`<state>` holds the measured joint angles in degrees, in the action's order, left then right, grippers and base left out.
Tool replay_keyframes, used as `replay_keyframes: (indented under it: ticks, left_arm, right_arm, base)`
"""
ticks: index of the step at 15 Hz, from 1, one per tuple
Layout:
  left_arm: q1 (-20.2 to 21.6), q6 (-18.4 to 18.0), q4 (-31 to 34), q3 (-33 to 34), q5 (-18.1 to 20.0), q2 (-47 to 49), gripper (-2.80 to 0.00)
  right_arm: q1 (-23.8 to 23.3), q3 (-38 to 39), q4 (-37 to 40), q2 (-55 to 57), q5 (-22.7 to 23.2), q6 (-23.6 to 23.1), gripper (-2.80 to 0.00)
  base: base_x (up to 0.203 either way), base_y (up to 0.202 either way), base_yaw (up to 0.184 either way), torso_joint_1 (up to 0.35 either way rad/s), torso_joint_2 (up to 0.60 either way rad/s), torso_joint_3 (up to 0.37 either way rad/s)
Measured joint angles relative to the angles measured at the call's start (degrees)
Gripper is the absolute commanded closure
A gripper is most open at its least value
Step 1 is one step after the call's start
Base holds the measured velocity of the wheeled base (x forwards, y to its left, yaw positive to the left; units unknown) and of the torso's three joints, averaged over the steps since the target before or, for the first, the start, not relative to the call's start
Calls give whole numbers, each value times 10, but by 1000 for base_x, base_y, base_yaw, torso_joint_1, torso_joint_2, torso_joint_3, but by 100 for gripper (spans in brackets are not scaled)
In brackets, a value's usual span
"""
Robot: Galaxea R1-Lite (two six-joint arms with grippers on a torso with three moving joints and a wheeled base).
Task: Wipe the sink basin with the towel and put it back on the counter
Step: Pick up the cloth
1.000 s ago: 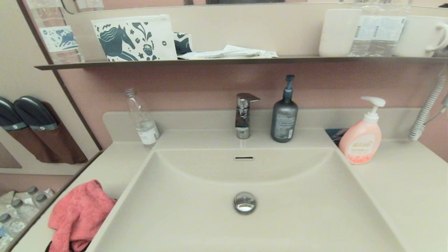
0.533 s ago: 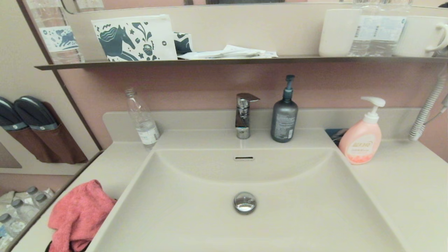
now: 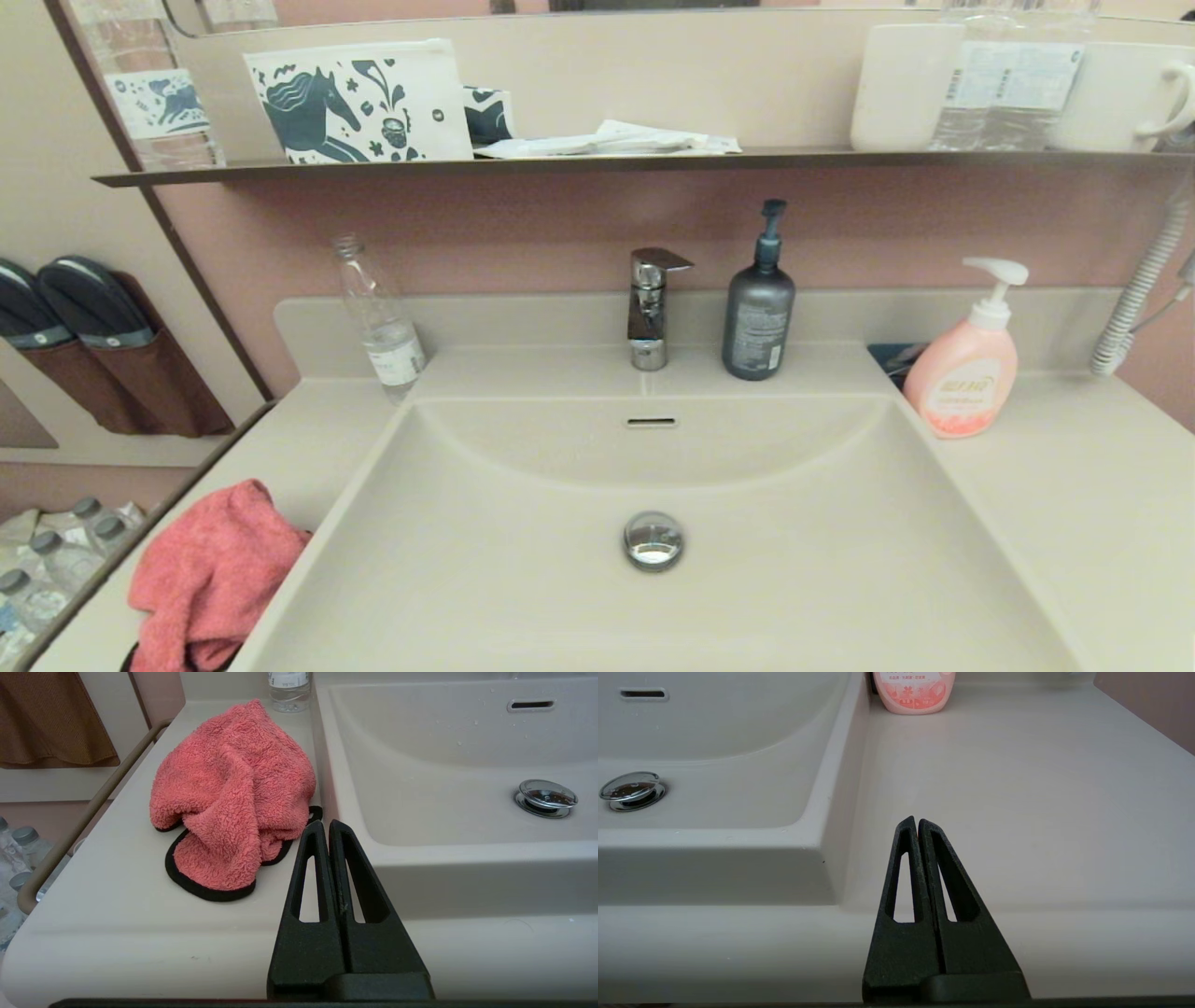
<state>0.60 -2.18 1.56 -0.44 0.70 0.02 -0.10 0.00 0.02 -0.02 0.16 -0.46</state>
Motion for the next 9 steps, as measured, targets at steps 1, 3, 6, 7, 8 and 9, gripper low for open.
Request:
replay_keyframes:
  ticks: [1, 3, 6, 7, 8, 9]
  left_arm:
    - [0, 0, 0, 0, 0, 0, 0]
    - [0, 0, 0, 0, 0, 0, 0]
    - [0, 0, 0, 0, 0, 0, 0]
    - [0, 0, 0, 0, 0, 0, 0]
    - [0, 0, 0, 0, 0, 0, 0]
    - [0, 0, 0, 0, 0, 0, 0]
  right_arm:
    - [0, 0, 0, 0, 0, 0, 0]
    - [0, 0, 0, 0, 0, 0, 0]
    - [0, 0, 0, 0, 0, 0, 0]
    - [0, 0, 0, 0, 0, 0, 0]
    - [0, 0, 0, 0, 0, 0, 0]
    - [0, 0, 0, 0, 0, 0, 0]
  base:
    - [0, 0, 0, 0, 0, 0]
    - [0, 0, 0, 0, 0, 0]
    - [0, 0, 0, 0, 0, 0]
    - [0, 0, 0, 0, 0, 0]
    - [0, 0, 0, 0, 0, 0]
    - [0, 0, 0, 0, 0, 0]
